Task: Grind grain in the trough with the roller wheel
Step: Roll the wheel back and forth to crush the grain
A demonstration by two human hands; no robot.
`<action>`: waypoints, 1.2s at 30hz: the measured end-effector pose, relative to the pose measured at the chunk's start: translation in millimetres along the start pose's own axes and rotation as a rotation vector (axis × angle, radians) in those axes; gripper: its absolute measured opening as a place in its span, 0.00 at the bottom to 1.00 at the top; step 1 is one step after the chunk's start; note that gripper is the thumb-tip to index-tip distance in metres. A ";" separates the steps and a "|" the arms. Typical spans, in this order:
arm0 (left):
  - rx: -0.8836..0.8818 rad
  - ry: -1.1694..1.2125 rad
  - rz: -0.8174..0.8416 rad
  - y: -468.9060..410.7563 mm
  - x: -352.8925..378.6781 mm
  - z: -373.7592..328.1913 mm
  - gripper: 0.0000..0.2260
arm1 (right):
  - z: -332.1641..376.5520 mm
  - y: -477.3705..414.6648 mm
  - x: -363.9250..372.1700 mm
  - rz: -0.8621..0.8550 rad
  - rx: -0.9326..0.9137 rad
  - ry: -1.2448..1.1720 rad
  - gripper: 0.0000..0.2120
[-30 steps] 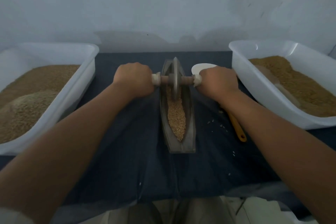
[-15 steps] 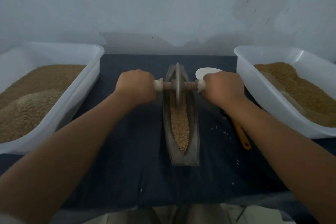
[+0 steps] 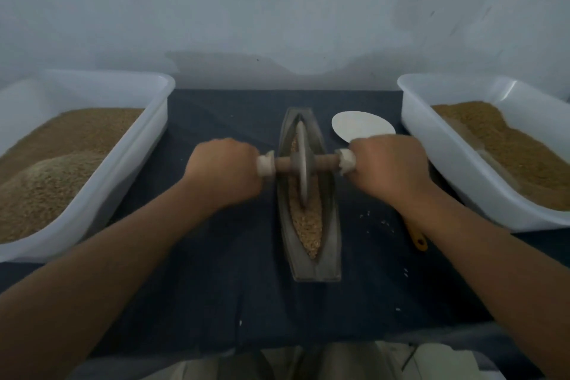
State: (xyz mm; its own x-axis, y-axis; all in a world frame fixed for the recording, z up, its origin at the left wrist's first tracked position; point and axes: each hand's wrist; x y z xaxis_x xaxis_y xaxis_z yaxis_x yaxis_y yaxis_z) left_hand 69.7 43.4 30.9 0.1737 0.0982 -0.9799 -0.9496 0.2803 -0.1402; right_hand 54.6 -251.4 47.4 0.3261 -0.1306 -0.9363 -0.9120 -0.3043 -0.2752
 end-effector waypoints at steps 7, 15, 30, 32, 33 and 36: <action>0.015 -0.003 0.110 -52.5 -32.9 -1.9 0.12 | -5.1 -37.3 11.6 0.057 0.133 -0.095 0.15; 0.121 -0.050 0.019 10.8 -13.0 3.2 0.14 | -3.5 26.1 4.0 -0.006 0.016 -0.107 0.17; 0.122 -0.035 -0.070 46.3 -12.1 1.6 0.16 | 4.6 43.7 -14.2 -0.030 -0.056 -0.093 0.16; 0.087 0.010 0.020 31.3 -9.8 3.3 0.15 | 2.2 28.2 -11.2 0.024 -0.038 -0.063 0.16; 0.051 0.048 0.097 15.7 -11.3 2.7 0.14 | 1.3 13.6 -8.1 0.062 -0.006 -0.028 0.16; -0.041 0.087 0.178 -38.9 -18.3 2.7 0.13 | -1.3 -35.8 -4.5 0.074 0.076 -0.061 0.15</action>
State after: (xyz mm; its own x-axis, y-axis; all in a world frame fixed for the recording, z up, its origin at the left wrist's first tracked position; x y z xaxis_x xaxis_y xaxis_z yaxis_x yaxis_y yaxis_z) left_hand 104.2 33.3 54.7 -0.0195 0.0597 -0.9980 -0.9734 0.2268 0.0326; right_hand 86.1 -241.1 61.8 0.2440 -0.0919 -0.9654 -0.9498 -0.2235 -0.2188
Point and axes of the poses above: each hand's wrist, its own y-axis away from the middle knuckle, its own x-axis out of the palm, z = x × y, and after that the axes turned 10 degrees about z, right-handed
